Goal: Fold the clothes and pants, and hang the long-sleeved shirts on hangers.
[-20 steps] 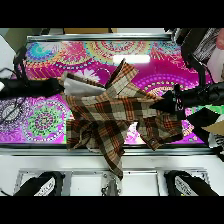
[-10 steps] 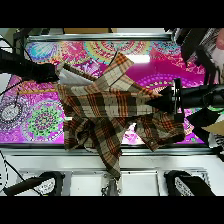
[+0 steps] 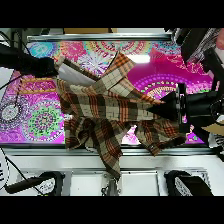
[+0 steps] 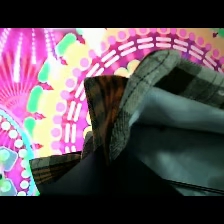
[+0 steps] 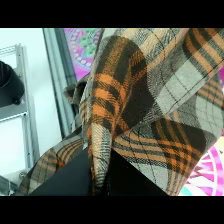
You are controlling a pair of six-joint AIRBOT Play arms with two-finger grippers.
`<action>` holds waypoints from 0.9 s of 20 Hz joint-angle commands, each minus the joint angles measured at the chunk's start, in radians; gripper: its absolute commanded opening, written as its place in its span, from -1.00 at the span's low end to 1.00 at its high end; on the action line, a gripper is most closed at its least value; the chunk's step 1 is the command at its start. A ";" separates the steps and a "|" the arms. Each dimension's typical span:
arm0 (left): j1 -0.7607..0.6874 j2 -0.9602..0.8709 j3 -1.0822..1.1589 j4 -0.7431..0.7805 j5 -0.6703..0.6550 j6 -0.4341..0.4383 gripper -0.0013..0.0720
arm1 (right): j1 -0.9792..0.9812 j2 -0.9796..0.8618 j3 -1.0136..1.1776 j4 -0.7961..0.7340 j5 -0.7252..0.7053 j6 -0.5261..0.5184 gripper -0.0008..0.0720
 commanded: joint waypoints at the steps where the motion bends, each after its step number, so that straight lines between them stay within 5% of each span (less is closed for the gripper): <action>1: -0.011 0.000 0.069 0.002 -0.014 0.007 -0.90 | 0.032 -0.008 0.000 -0.046 0.042 0.023 -0.91; 8: -0.061 -0.060 0.070 0.000 -0.087 0.060 -0.90 | 0.071 -0.054 -0.001 -0.049 0.067 0.052 -0.91; 9: -0.135 -0.092 0.110 -0.002 -0.085 0.096 -0.90 | 0.129 -0.087 -0.001 0.158 0.100 0.050 -0.91; 11: -0.145 -0.092 0.199 -0.003 -0.072 0.096 -0.90 | 0.129 -0.095 0.000 0.236 0.070 0.027 -0.91; 12: -0.144 -0.091 0.225 -0.010 -0.072 0.097 -0.57 | 0.126 -0.095 0.000 0.250 0.047 0.027 -0.91; 13: -0.137 -0.084 0.227 -0.010 -0.060 0.096 0.29 | 0.126 -0.095 -0.001 0.261 0.037 0.016 -0.91; 14: -0.127 -0.074 0.226 -0.010 -0.038 0.084 0.78 | 0.126 -0.095 0.000 0.271 0.029 0.008 -0.91; 18: -0.013 0.043 0.224 -0.112 0.102 0.044 0.78 | 0.126 -0.095 -0.001 0.295 -0.071 -0.017 -0.91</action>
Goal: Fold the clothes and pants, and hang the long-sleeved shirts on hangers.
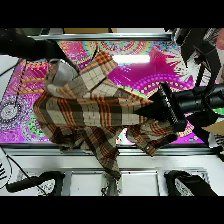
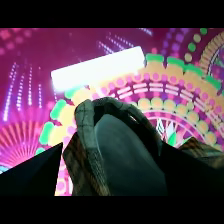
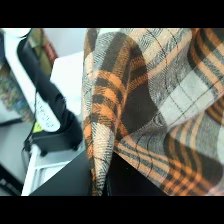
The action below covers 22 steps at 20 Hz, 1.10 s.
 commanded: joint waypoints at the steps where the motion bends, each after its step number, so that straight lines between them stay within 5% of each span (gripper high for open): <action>1: 0.093 0.072 0.003 -0.138 0.105 -0.016 0.78 | 0.000 0.000 0.000 0.037 -0.069 -0.025 -0.91; 5: 0.243 0.132 0.000 -0.346 0.188 -0.015 0.78 | 0.000 0.000 0.000 0.058 -0.129 -0.034 -0.91; 10: 0.341 0.258 -0.193 -0.357 0.275 -0.015 0.70 | -0.071 0.023 0.001 0.069 -0.324 -0.029 -0.91; 15: 0.296 0.337 -0.388 -0.356 0.282 -0.007 0.64 | -0.361 0.091 0.003 0.066 -0.472 0.043 -0.91; 17: 0.248 0.344 -0.443 -0.356 0.296 0.027 -0.91 | -0.499 0.121 0.004 0.013 -0.496 0.099 -0.91; 22: 0.101 0.343 -0.512 -0.355 0.403 0.046 -0.90 | -0.757 0.198 0.006 -0.204 -0.585 0.252 -0.91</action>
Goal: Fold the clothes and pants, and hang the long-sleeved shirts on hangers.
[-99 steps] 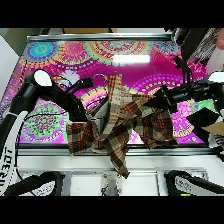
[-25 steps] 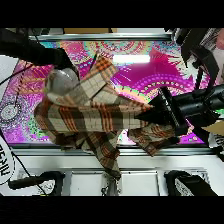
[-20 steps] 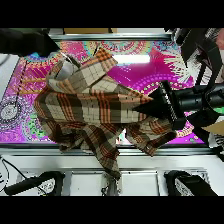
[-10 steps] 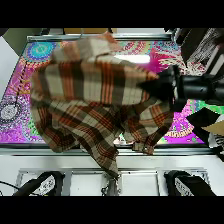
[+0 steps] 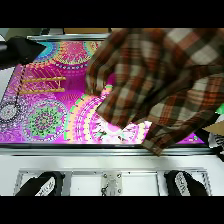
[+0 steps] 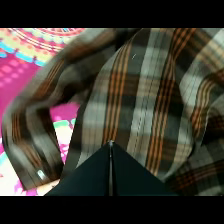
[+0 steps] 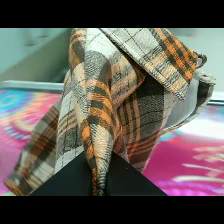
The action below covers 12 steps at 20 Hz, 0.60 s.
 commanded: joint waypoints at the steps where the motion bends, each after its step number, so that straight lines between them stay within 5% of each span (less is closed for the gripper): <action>1: -0.095 0.005 -0.049 0.000 0.089 0.014 -0.90 | -0.167 0.052 0.006 -0.179 -0.119 0.155 -0.91; 6: -0.145 0.005 -0.052 0.000 0.117 0.032 -0.90 | -0.208 0.008 0.241 -0.879 -0.251 0.666 -0.91; 12: -0.145 0.005 -0.052 0.000 0.116 0.032 -0.90 | -0.208 -0.115 0.526 -1.330 -0.251 0.883 -0.91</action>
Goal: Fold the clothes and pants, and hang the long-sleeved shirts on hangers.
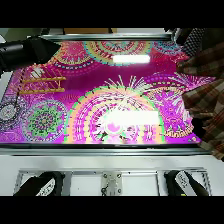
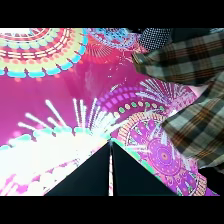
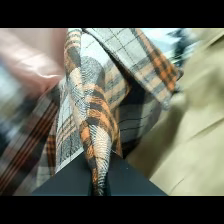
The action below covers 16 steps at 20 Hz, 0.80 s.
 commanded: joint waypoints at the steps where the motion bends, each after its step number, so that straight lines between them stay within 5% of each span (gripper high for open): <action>1: -0.001 0.001 0.000 0.000 -0.018 -0.001 -0.90 | -0.001 -0.083 0.145 -0.219 -0.011 0.088 -0.91; 6: -0.001 0.000 0.000 0.000 -0.068 -0.001 -0.90 | -0.001 -0.099 0.212 -0.312 -0.191 0.156 -0.91; 16: -0.001 0.001 -0.001 0.000 -0.088 -0.001 -0.90 | -0.098 -0.130 0.212 -0.313 -0.134 0.160 -0.91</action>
